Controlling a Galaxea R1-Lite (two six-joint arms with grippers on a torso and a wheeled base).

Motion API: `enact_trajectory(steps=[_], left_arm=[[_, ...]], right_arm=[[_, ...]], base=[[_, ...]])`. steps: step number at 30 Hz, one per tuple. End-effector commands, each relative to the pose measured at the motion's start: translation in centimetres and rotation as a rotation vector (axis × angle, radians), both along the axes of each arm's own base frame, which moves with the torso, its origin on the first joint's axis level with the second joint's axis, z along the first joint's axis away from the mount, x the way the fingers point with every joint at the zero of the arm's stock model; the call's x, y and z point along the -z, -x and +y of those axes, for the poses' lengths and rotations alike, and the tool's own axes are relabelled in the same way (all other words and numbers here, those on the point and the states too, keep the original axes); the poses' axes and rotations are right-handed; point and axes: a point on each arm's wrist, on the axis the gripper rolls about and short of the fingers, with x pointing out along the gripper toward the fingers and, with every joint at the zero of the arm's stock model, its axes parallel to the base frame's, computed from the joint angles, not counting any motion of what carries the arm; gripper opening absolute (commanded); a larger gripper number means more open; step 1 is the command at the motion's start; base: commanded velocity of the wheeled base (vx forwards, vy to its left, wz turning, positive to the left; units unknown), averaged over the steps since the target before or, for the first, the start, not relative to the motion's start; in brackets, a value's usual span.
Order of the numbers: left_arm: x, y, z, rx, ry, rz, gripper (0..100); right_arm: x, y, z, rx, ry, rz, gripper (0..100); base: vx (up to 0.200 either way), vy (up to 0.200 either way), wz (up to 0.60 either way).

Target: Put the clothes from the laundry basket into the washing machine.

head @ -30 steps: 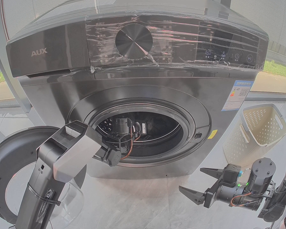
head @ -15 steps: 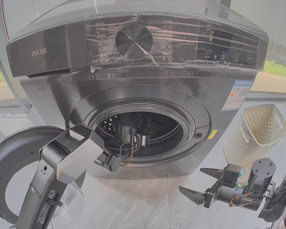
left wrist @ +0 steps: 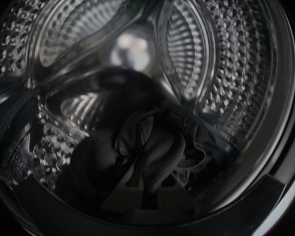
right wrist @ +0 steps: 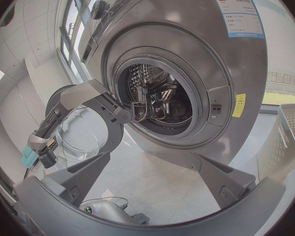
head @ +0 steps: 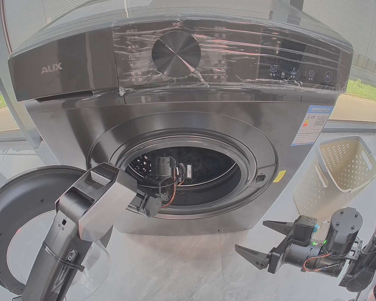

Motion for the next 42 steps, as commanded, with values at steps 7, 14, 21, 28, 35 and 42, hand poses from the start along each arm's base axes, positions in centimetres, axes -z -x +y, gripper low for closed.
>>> enact_trajectory(steps=[7, 14, 21, 28, 35, 42], left_arm=[[-0.9, -2.8, 1.0, -0.073, 0.052, -0.096, 0], [-0.9, -2.7, 1.0, -0.073, 0.054, -0.097, 100], [-2.0, -0.1, -0.5, -0.03, 0.065, -0.056, 100], [-3.5, 5.6, -1.8, 0.052, 0.029, 0.013, 100], [-3.5, 10.6, -0.6, 0.096, -0.007, 0.065, 100], [-4.3, 15.7, 0.0, 0.159, -0.02, 0.09, 100]], right_arm=[[0.0, 0.0, 0.0, -0.001, 0.002, 0.0, 100], [0.1, 0.0, 0.0, -0.001, 0.005, 0.004, 100], [0.1, -0.1, 0.0, 0.0, 0.003, 0.005, 100], [0.2, 0.0, 0.0, 0.0, 0.004, 0.006, 100], [0.2, 0.2, -0.2, 0.002, 0.009, 0.013, 100], [0.3, 0.3, -0.3, 0.002, 0.013, 0.017, 100]], base=[[0.0, 0.0, 0.0], [0.0, 0.0, 0.0], [0.0, 0.0, 0.0], [0.0, 0.0, 0.0], [0.0, 0.0, 0.0], [0.0, 0.0, 0.0]])
